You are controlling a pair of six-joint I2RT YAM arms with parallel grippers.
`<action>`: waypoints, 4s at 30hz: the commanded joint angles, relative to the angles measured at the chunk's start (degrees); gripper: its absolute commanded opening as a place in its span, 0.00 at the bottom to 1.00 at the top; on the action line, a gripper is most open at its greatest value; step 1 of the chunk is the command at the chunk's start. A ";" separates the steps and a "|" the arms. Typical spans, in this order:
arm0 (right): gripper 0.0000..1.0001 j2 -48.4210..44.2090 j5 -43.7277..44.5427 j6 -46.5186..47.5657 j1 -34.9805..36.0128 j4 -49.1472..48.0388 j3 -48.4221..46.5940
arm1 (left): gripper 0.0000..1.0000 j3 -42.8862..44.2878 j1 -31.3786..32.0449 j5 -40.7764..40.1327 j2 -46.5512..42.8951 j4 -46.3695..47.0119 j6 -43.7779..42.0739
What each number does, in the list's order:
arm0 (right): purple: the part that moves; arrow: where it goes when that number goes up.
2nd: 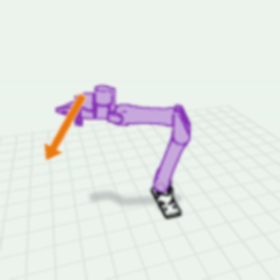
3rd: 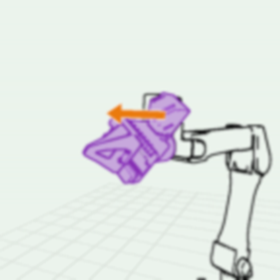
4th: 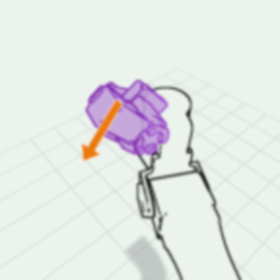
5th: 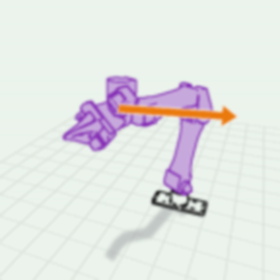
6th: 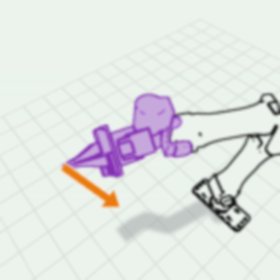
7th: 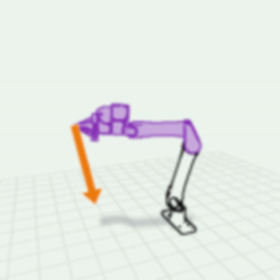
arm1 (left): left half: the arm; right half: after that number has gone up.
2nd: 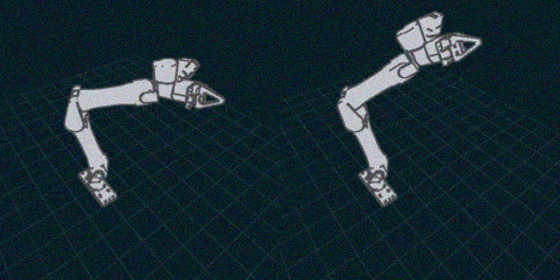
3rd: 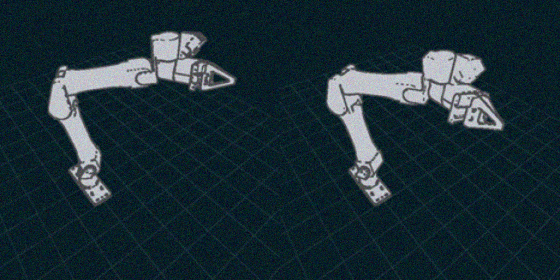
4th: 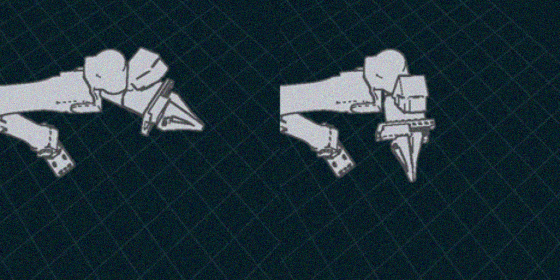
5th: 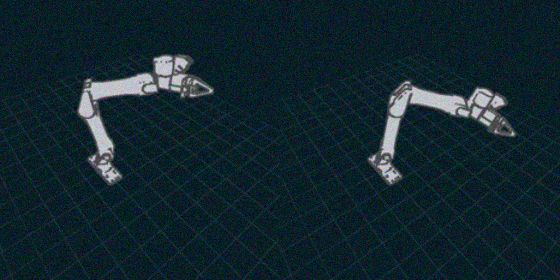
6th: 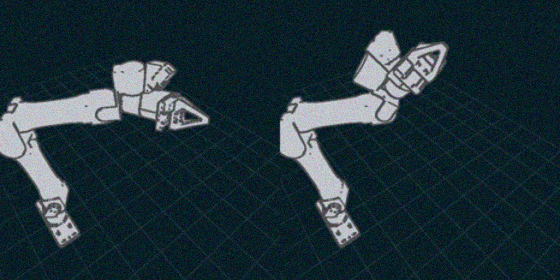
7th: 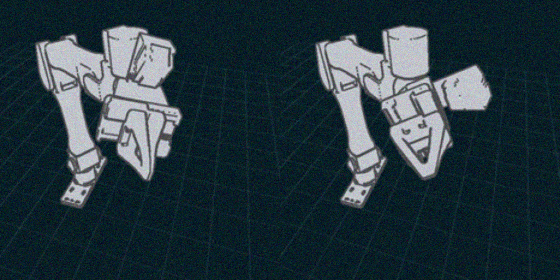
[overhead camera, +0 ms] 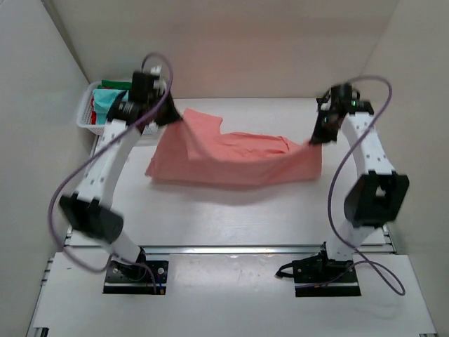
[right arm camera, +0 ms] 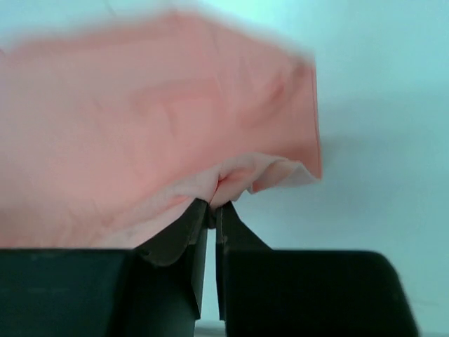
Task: Fold and stack the t-shirts
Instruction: Fold the flattened tshirt in 1/3 of the way
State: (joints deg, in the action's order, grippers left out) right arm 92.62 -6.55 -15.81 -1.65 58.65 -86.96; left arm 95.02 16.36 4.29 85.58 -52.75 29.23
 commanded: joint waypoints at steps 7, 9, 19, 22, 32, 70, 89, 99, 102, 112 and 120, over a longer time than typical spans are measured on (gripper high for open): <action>0.00 -5.08 -9.19 -3.35 -6.44 -16.64 -20.36 | 0.00 19.59 -6.16 3.44 -4.98 12.15 -0.93; 0.00 -11.30 -9.18 -3.00 -6.96 -19.53 -6.79 | 0.00 4.88 -5.29 3.61 -11.73 15.56 0.47; 0.00 -27.30 -4.71 -0.97 -4.85 -19.20 29.18 | 0.00 -36.19 -1.25 3.97 -37.58 16.20 3.11; 0.00 -32.22 -1.99 -2.29 -4.24 -16.21 36.66 | 0.00 -44.72 -0.72 5.63 -44.61 13.30 4.51; 0.00 -36.90 -1.87 -3.88 -5.63 -6.71 42.30 | 0.00 -60.66 -0.54 9.06 -61.76 3.80 9.70; 0.00 -35.31 -0.75 -14.59 -14.26 -8.46 48.37 | 0.00 -40.63 -2.91 6.34 -11.24 30.78 -1.90; 0.99 -37.25 3.20 -26.20 -16.37 -19.01 48.73 | 0.52 -24.98 -5.38 6.51 5.04 31.40 -4.09; 0.88 -27.33 9.16 -19.61 -2.75 -19.72 47.49 | 0.46 -43.15 -0.38 1.35 -2.35 28.67 -5.50; 0.92 -23.90 10.06 -17.51 -2.65 -20.33 47.76 | 0.44 -46.58 1.21 -1.12 -1.21 28.32 -3.75; 0.96 -13.36 6.99 -10.03 -5.73 -23.76 45.92 | 0.42 -53.26 6.48 -2.54 -0.15 23.57 1.43; 0.99 -0.69 6.98 -2.21 -1.79 -22.18 36.87 | 0.40 -65.13 7.72 -2.80 -11.29 22.44 7.67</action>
State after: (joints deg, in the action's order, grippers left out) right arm 88.14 1.19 -22.79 -5.58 42.61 -48.58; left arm 35.09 23.62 1.93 77.03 -23.29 33.78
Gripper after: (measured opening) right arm 0.991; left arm 0.398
